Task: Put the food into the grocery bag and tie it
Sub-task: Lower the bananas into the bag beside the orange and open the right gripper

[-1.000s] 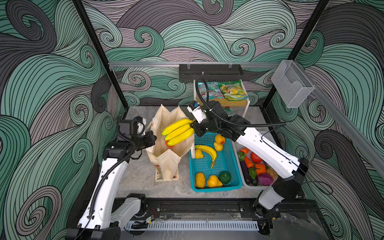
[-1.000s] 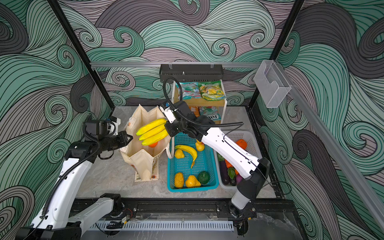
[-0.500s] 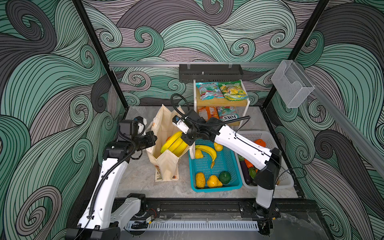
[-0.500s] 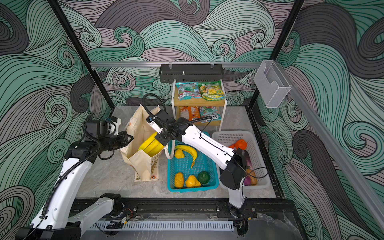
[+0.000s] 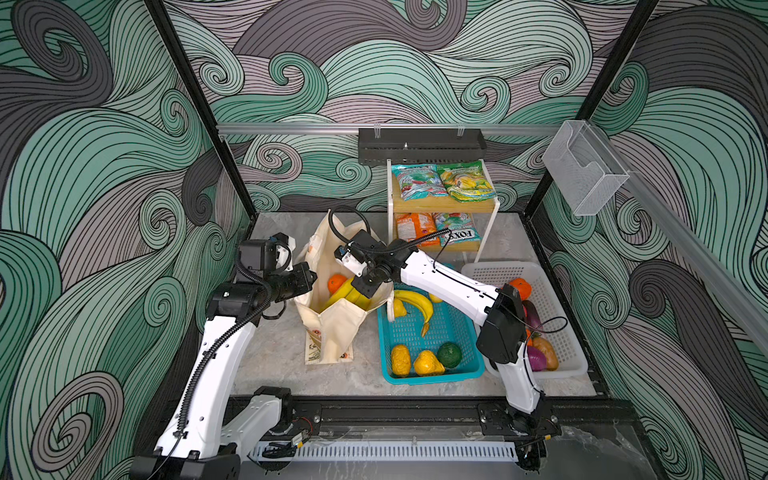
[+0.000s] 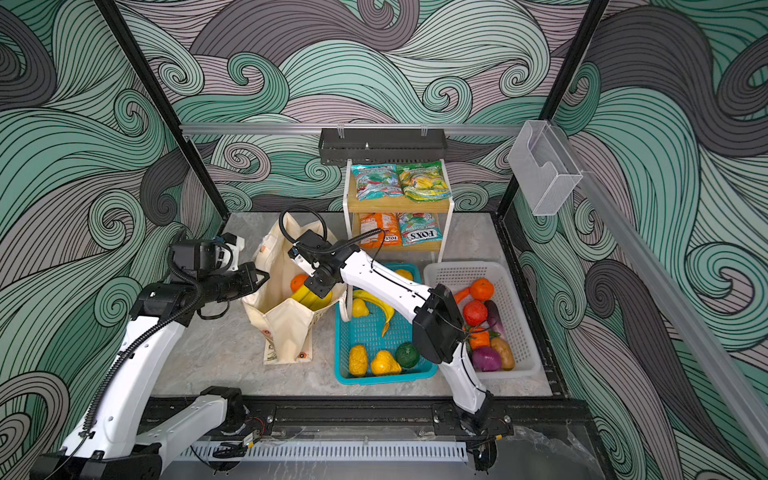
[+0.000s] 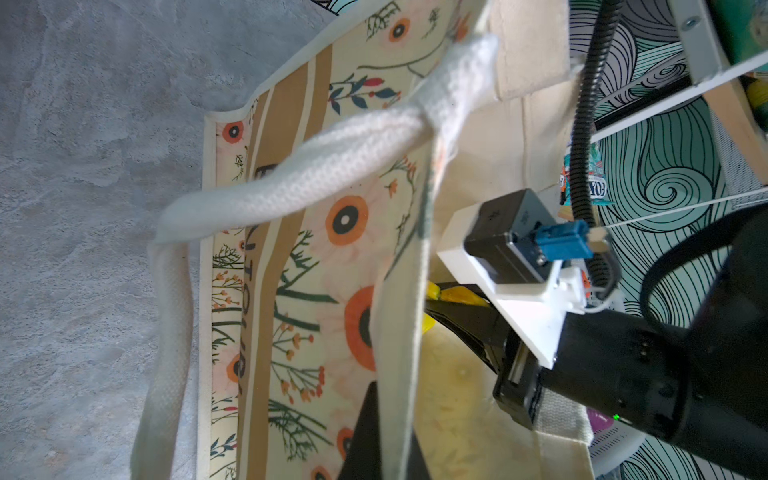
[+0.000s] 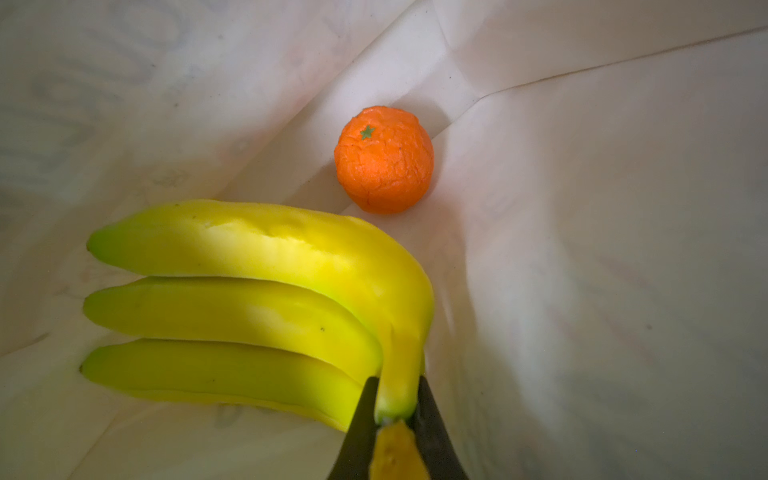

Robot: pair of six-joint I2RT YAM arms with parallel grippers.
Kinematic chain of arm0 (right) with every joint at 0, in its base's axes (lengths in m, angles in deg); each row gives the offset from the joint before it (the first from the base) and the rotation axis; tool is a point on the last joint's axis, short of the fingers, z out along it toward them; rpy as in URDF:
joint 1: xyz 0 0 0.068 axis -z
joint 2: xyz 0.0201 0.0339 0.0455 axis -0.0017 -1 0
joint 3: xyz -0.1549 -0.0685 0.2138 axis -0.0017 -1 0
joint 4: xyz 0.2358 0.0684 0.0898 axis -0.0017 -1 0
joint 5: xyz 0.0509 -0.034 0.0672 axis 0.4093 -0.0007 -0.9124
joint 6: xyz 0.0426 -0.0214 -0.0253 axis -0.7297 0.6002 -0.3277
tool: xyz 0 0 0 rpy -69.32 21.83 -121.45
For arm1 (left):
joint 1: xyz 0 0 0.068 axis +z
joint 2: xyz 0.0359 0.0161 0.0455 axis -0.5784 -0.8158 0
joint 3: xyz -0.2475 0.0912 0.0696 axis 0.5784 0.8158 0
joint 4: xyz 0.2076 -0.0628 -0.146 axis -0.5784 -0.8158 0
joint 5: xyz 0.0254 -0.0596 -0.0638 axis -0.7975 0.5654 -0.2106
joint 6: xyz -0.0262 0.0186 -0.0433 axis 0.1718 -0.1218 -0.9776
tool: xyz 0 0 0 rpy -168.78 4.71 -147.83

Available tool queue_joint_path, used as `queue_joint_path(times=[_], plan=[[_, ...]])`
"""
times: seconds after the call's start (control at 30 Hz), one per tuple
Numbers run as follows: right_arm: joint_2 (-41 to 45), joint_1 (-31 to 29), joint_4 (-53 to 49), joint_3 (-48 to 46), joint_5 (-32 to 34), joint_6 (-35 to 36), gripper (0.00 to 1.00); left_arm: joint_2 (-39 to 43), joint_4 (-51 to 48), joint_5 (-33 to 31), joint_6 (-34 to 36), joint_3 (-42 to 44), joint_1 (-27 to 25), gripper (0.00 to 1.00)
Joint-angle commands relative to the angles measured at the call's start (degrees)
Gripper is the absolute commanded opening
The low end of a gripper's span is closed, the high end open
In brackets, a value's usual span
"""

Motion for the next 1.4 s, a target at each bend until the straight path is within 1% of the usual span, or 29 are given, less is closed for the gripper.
queue_joint_path(times=[0.0,0.27,0.4,0.6,0.9,1.03,1.17,1.27,1.37], plan=[[-2.44,-0.65,-0.84,1.19,-1.81,-3.12,0.0,0.48,4.26,2.23,-0.58,-1.28,-0.48,0.0],[-5.12,-0.53,-0.89,0.89,0.37,-6.6,0.0,1.79,5.13,2.84,-1.21,-0.84,-0.47,0.0],[-6.51,-0.52,-0.84,0.3,0.07,-6.28,0.0,2.14,5.15,2.3,-1.54,-1.11,-0.48,0.0],[-9.78,-0.56,-0.84,0.19,2.4,-5.82,0.0,3.75,4.48,1.94,-1.89,-1.78,-0.48,0.0],[-11.75,-0.51,-0.86,-0.06,2.86,-5.46,0.0,4.2,3.47,-1.12,-1.54,-1.82,-0.39,0.0],[-11.33,-0.56,-0.94,0.29,1.91,-5.65,0.12,3.73,2.92,-3.37,-1.22,-1.54,-0.38,0.0],[-9.02,-0.56,-1.16,0.54,-0.84,-6.45,0.42,3.64,2.1,-6.22,-0.58,-1.57,-0.39,0.0],[-5.76,-0.64,-1.11,0.98,-2.3,-7.78,0.56,3.29,2.28,-6.69,-0.49,-1.32,-0.39,0.0],[-2.57,-0.71,-1.13,1.31,-2.77,-9.35,0.68,2.86,2.32,-7.03,-0.33,-1.19,-0.36,0.0]])
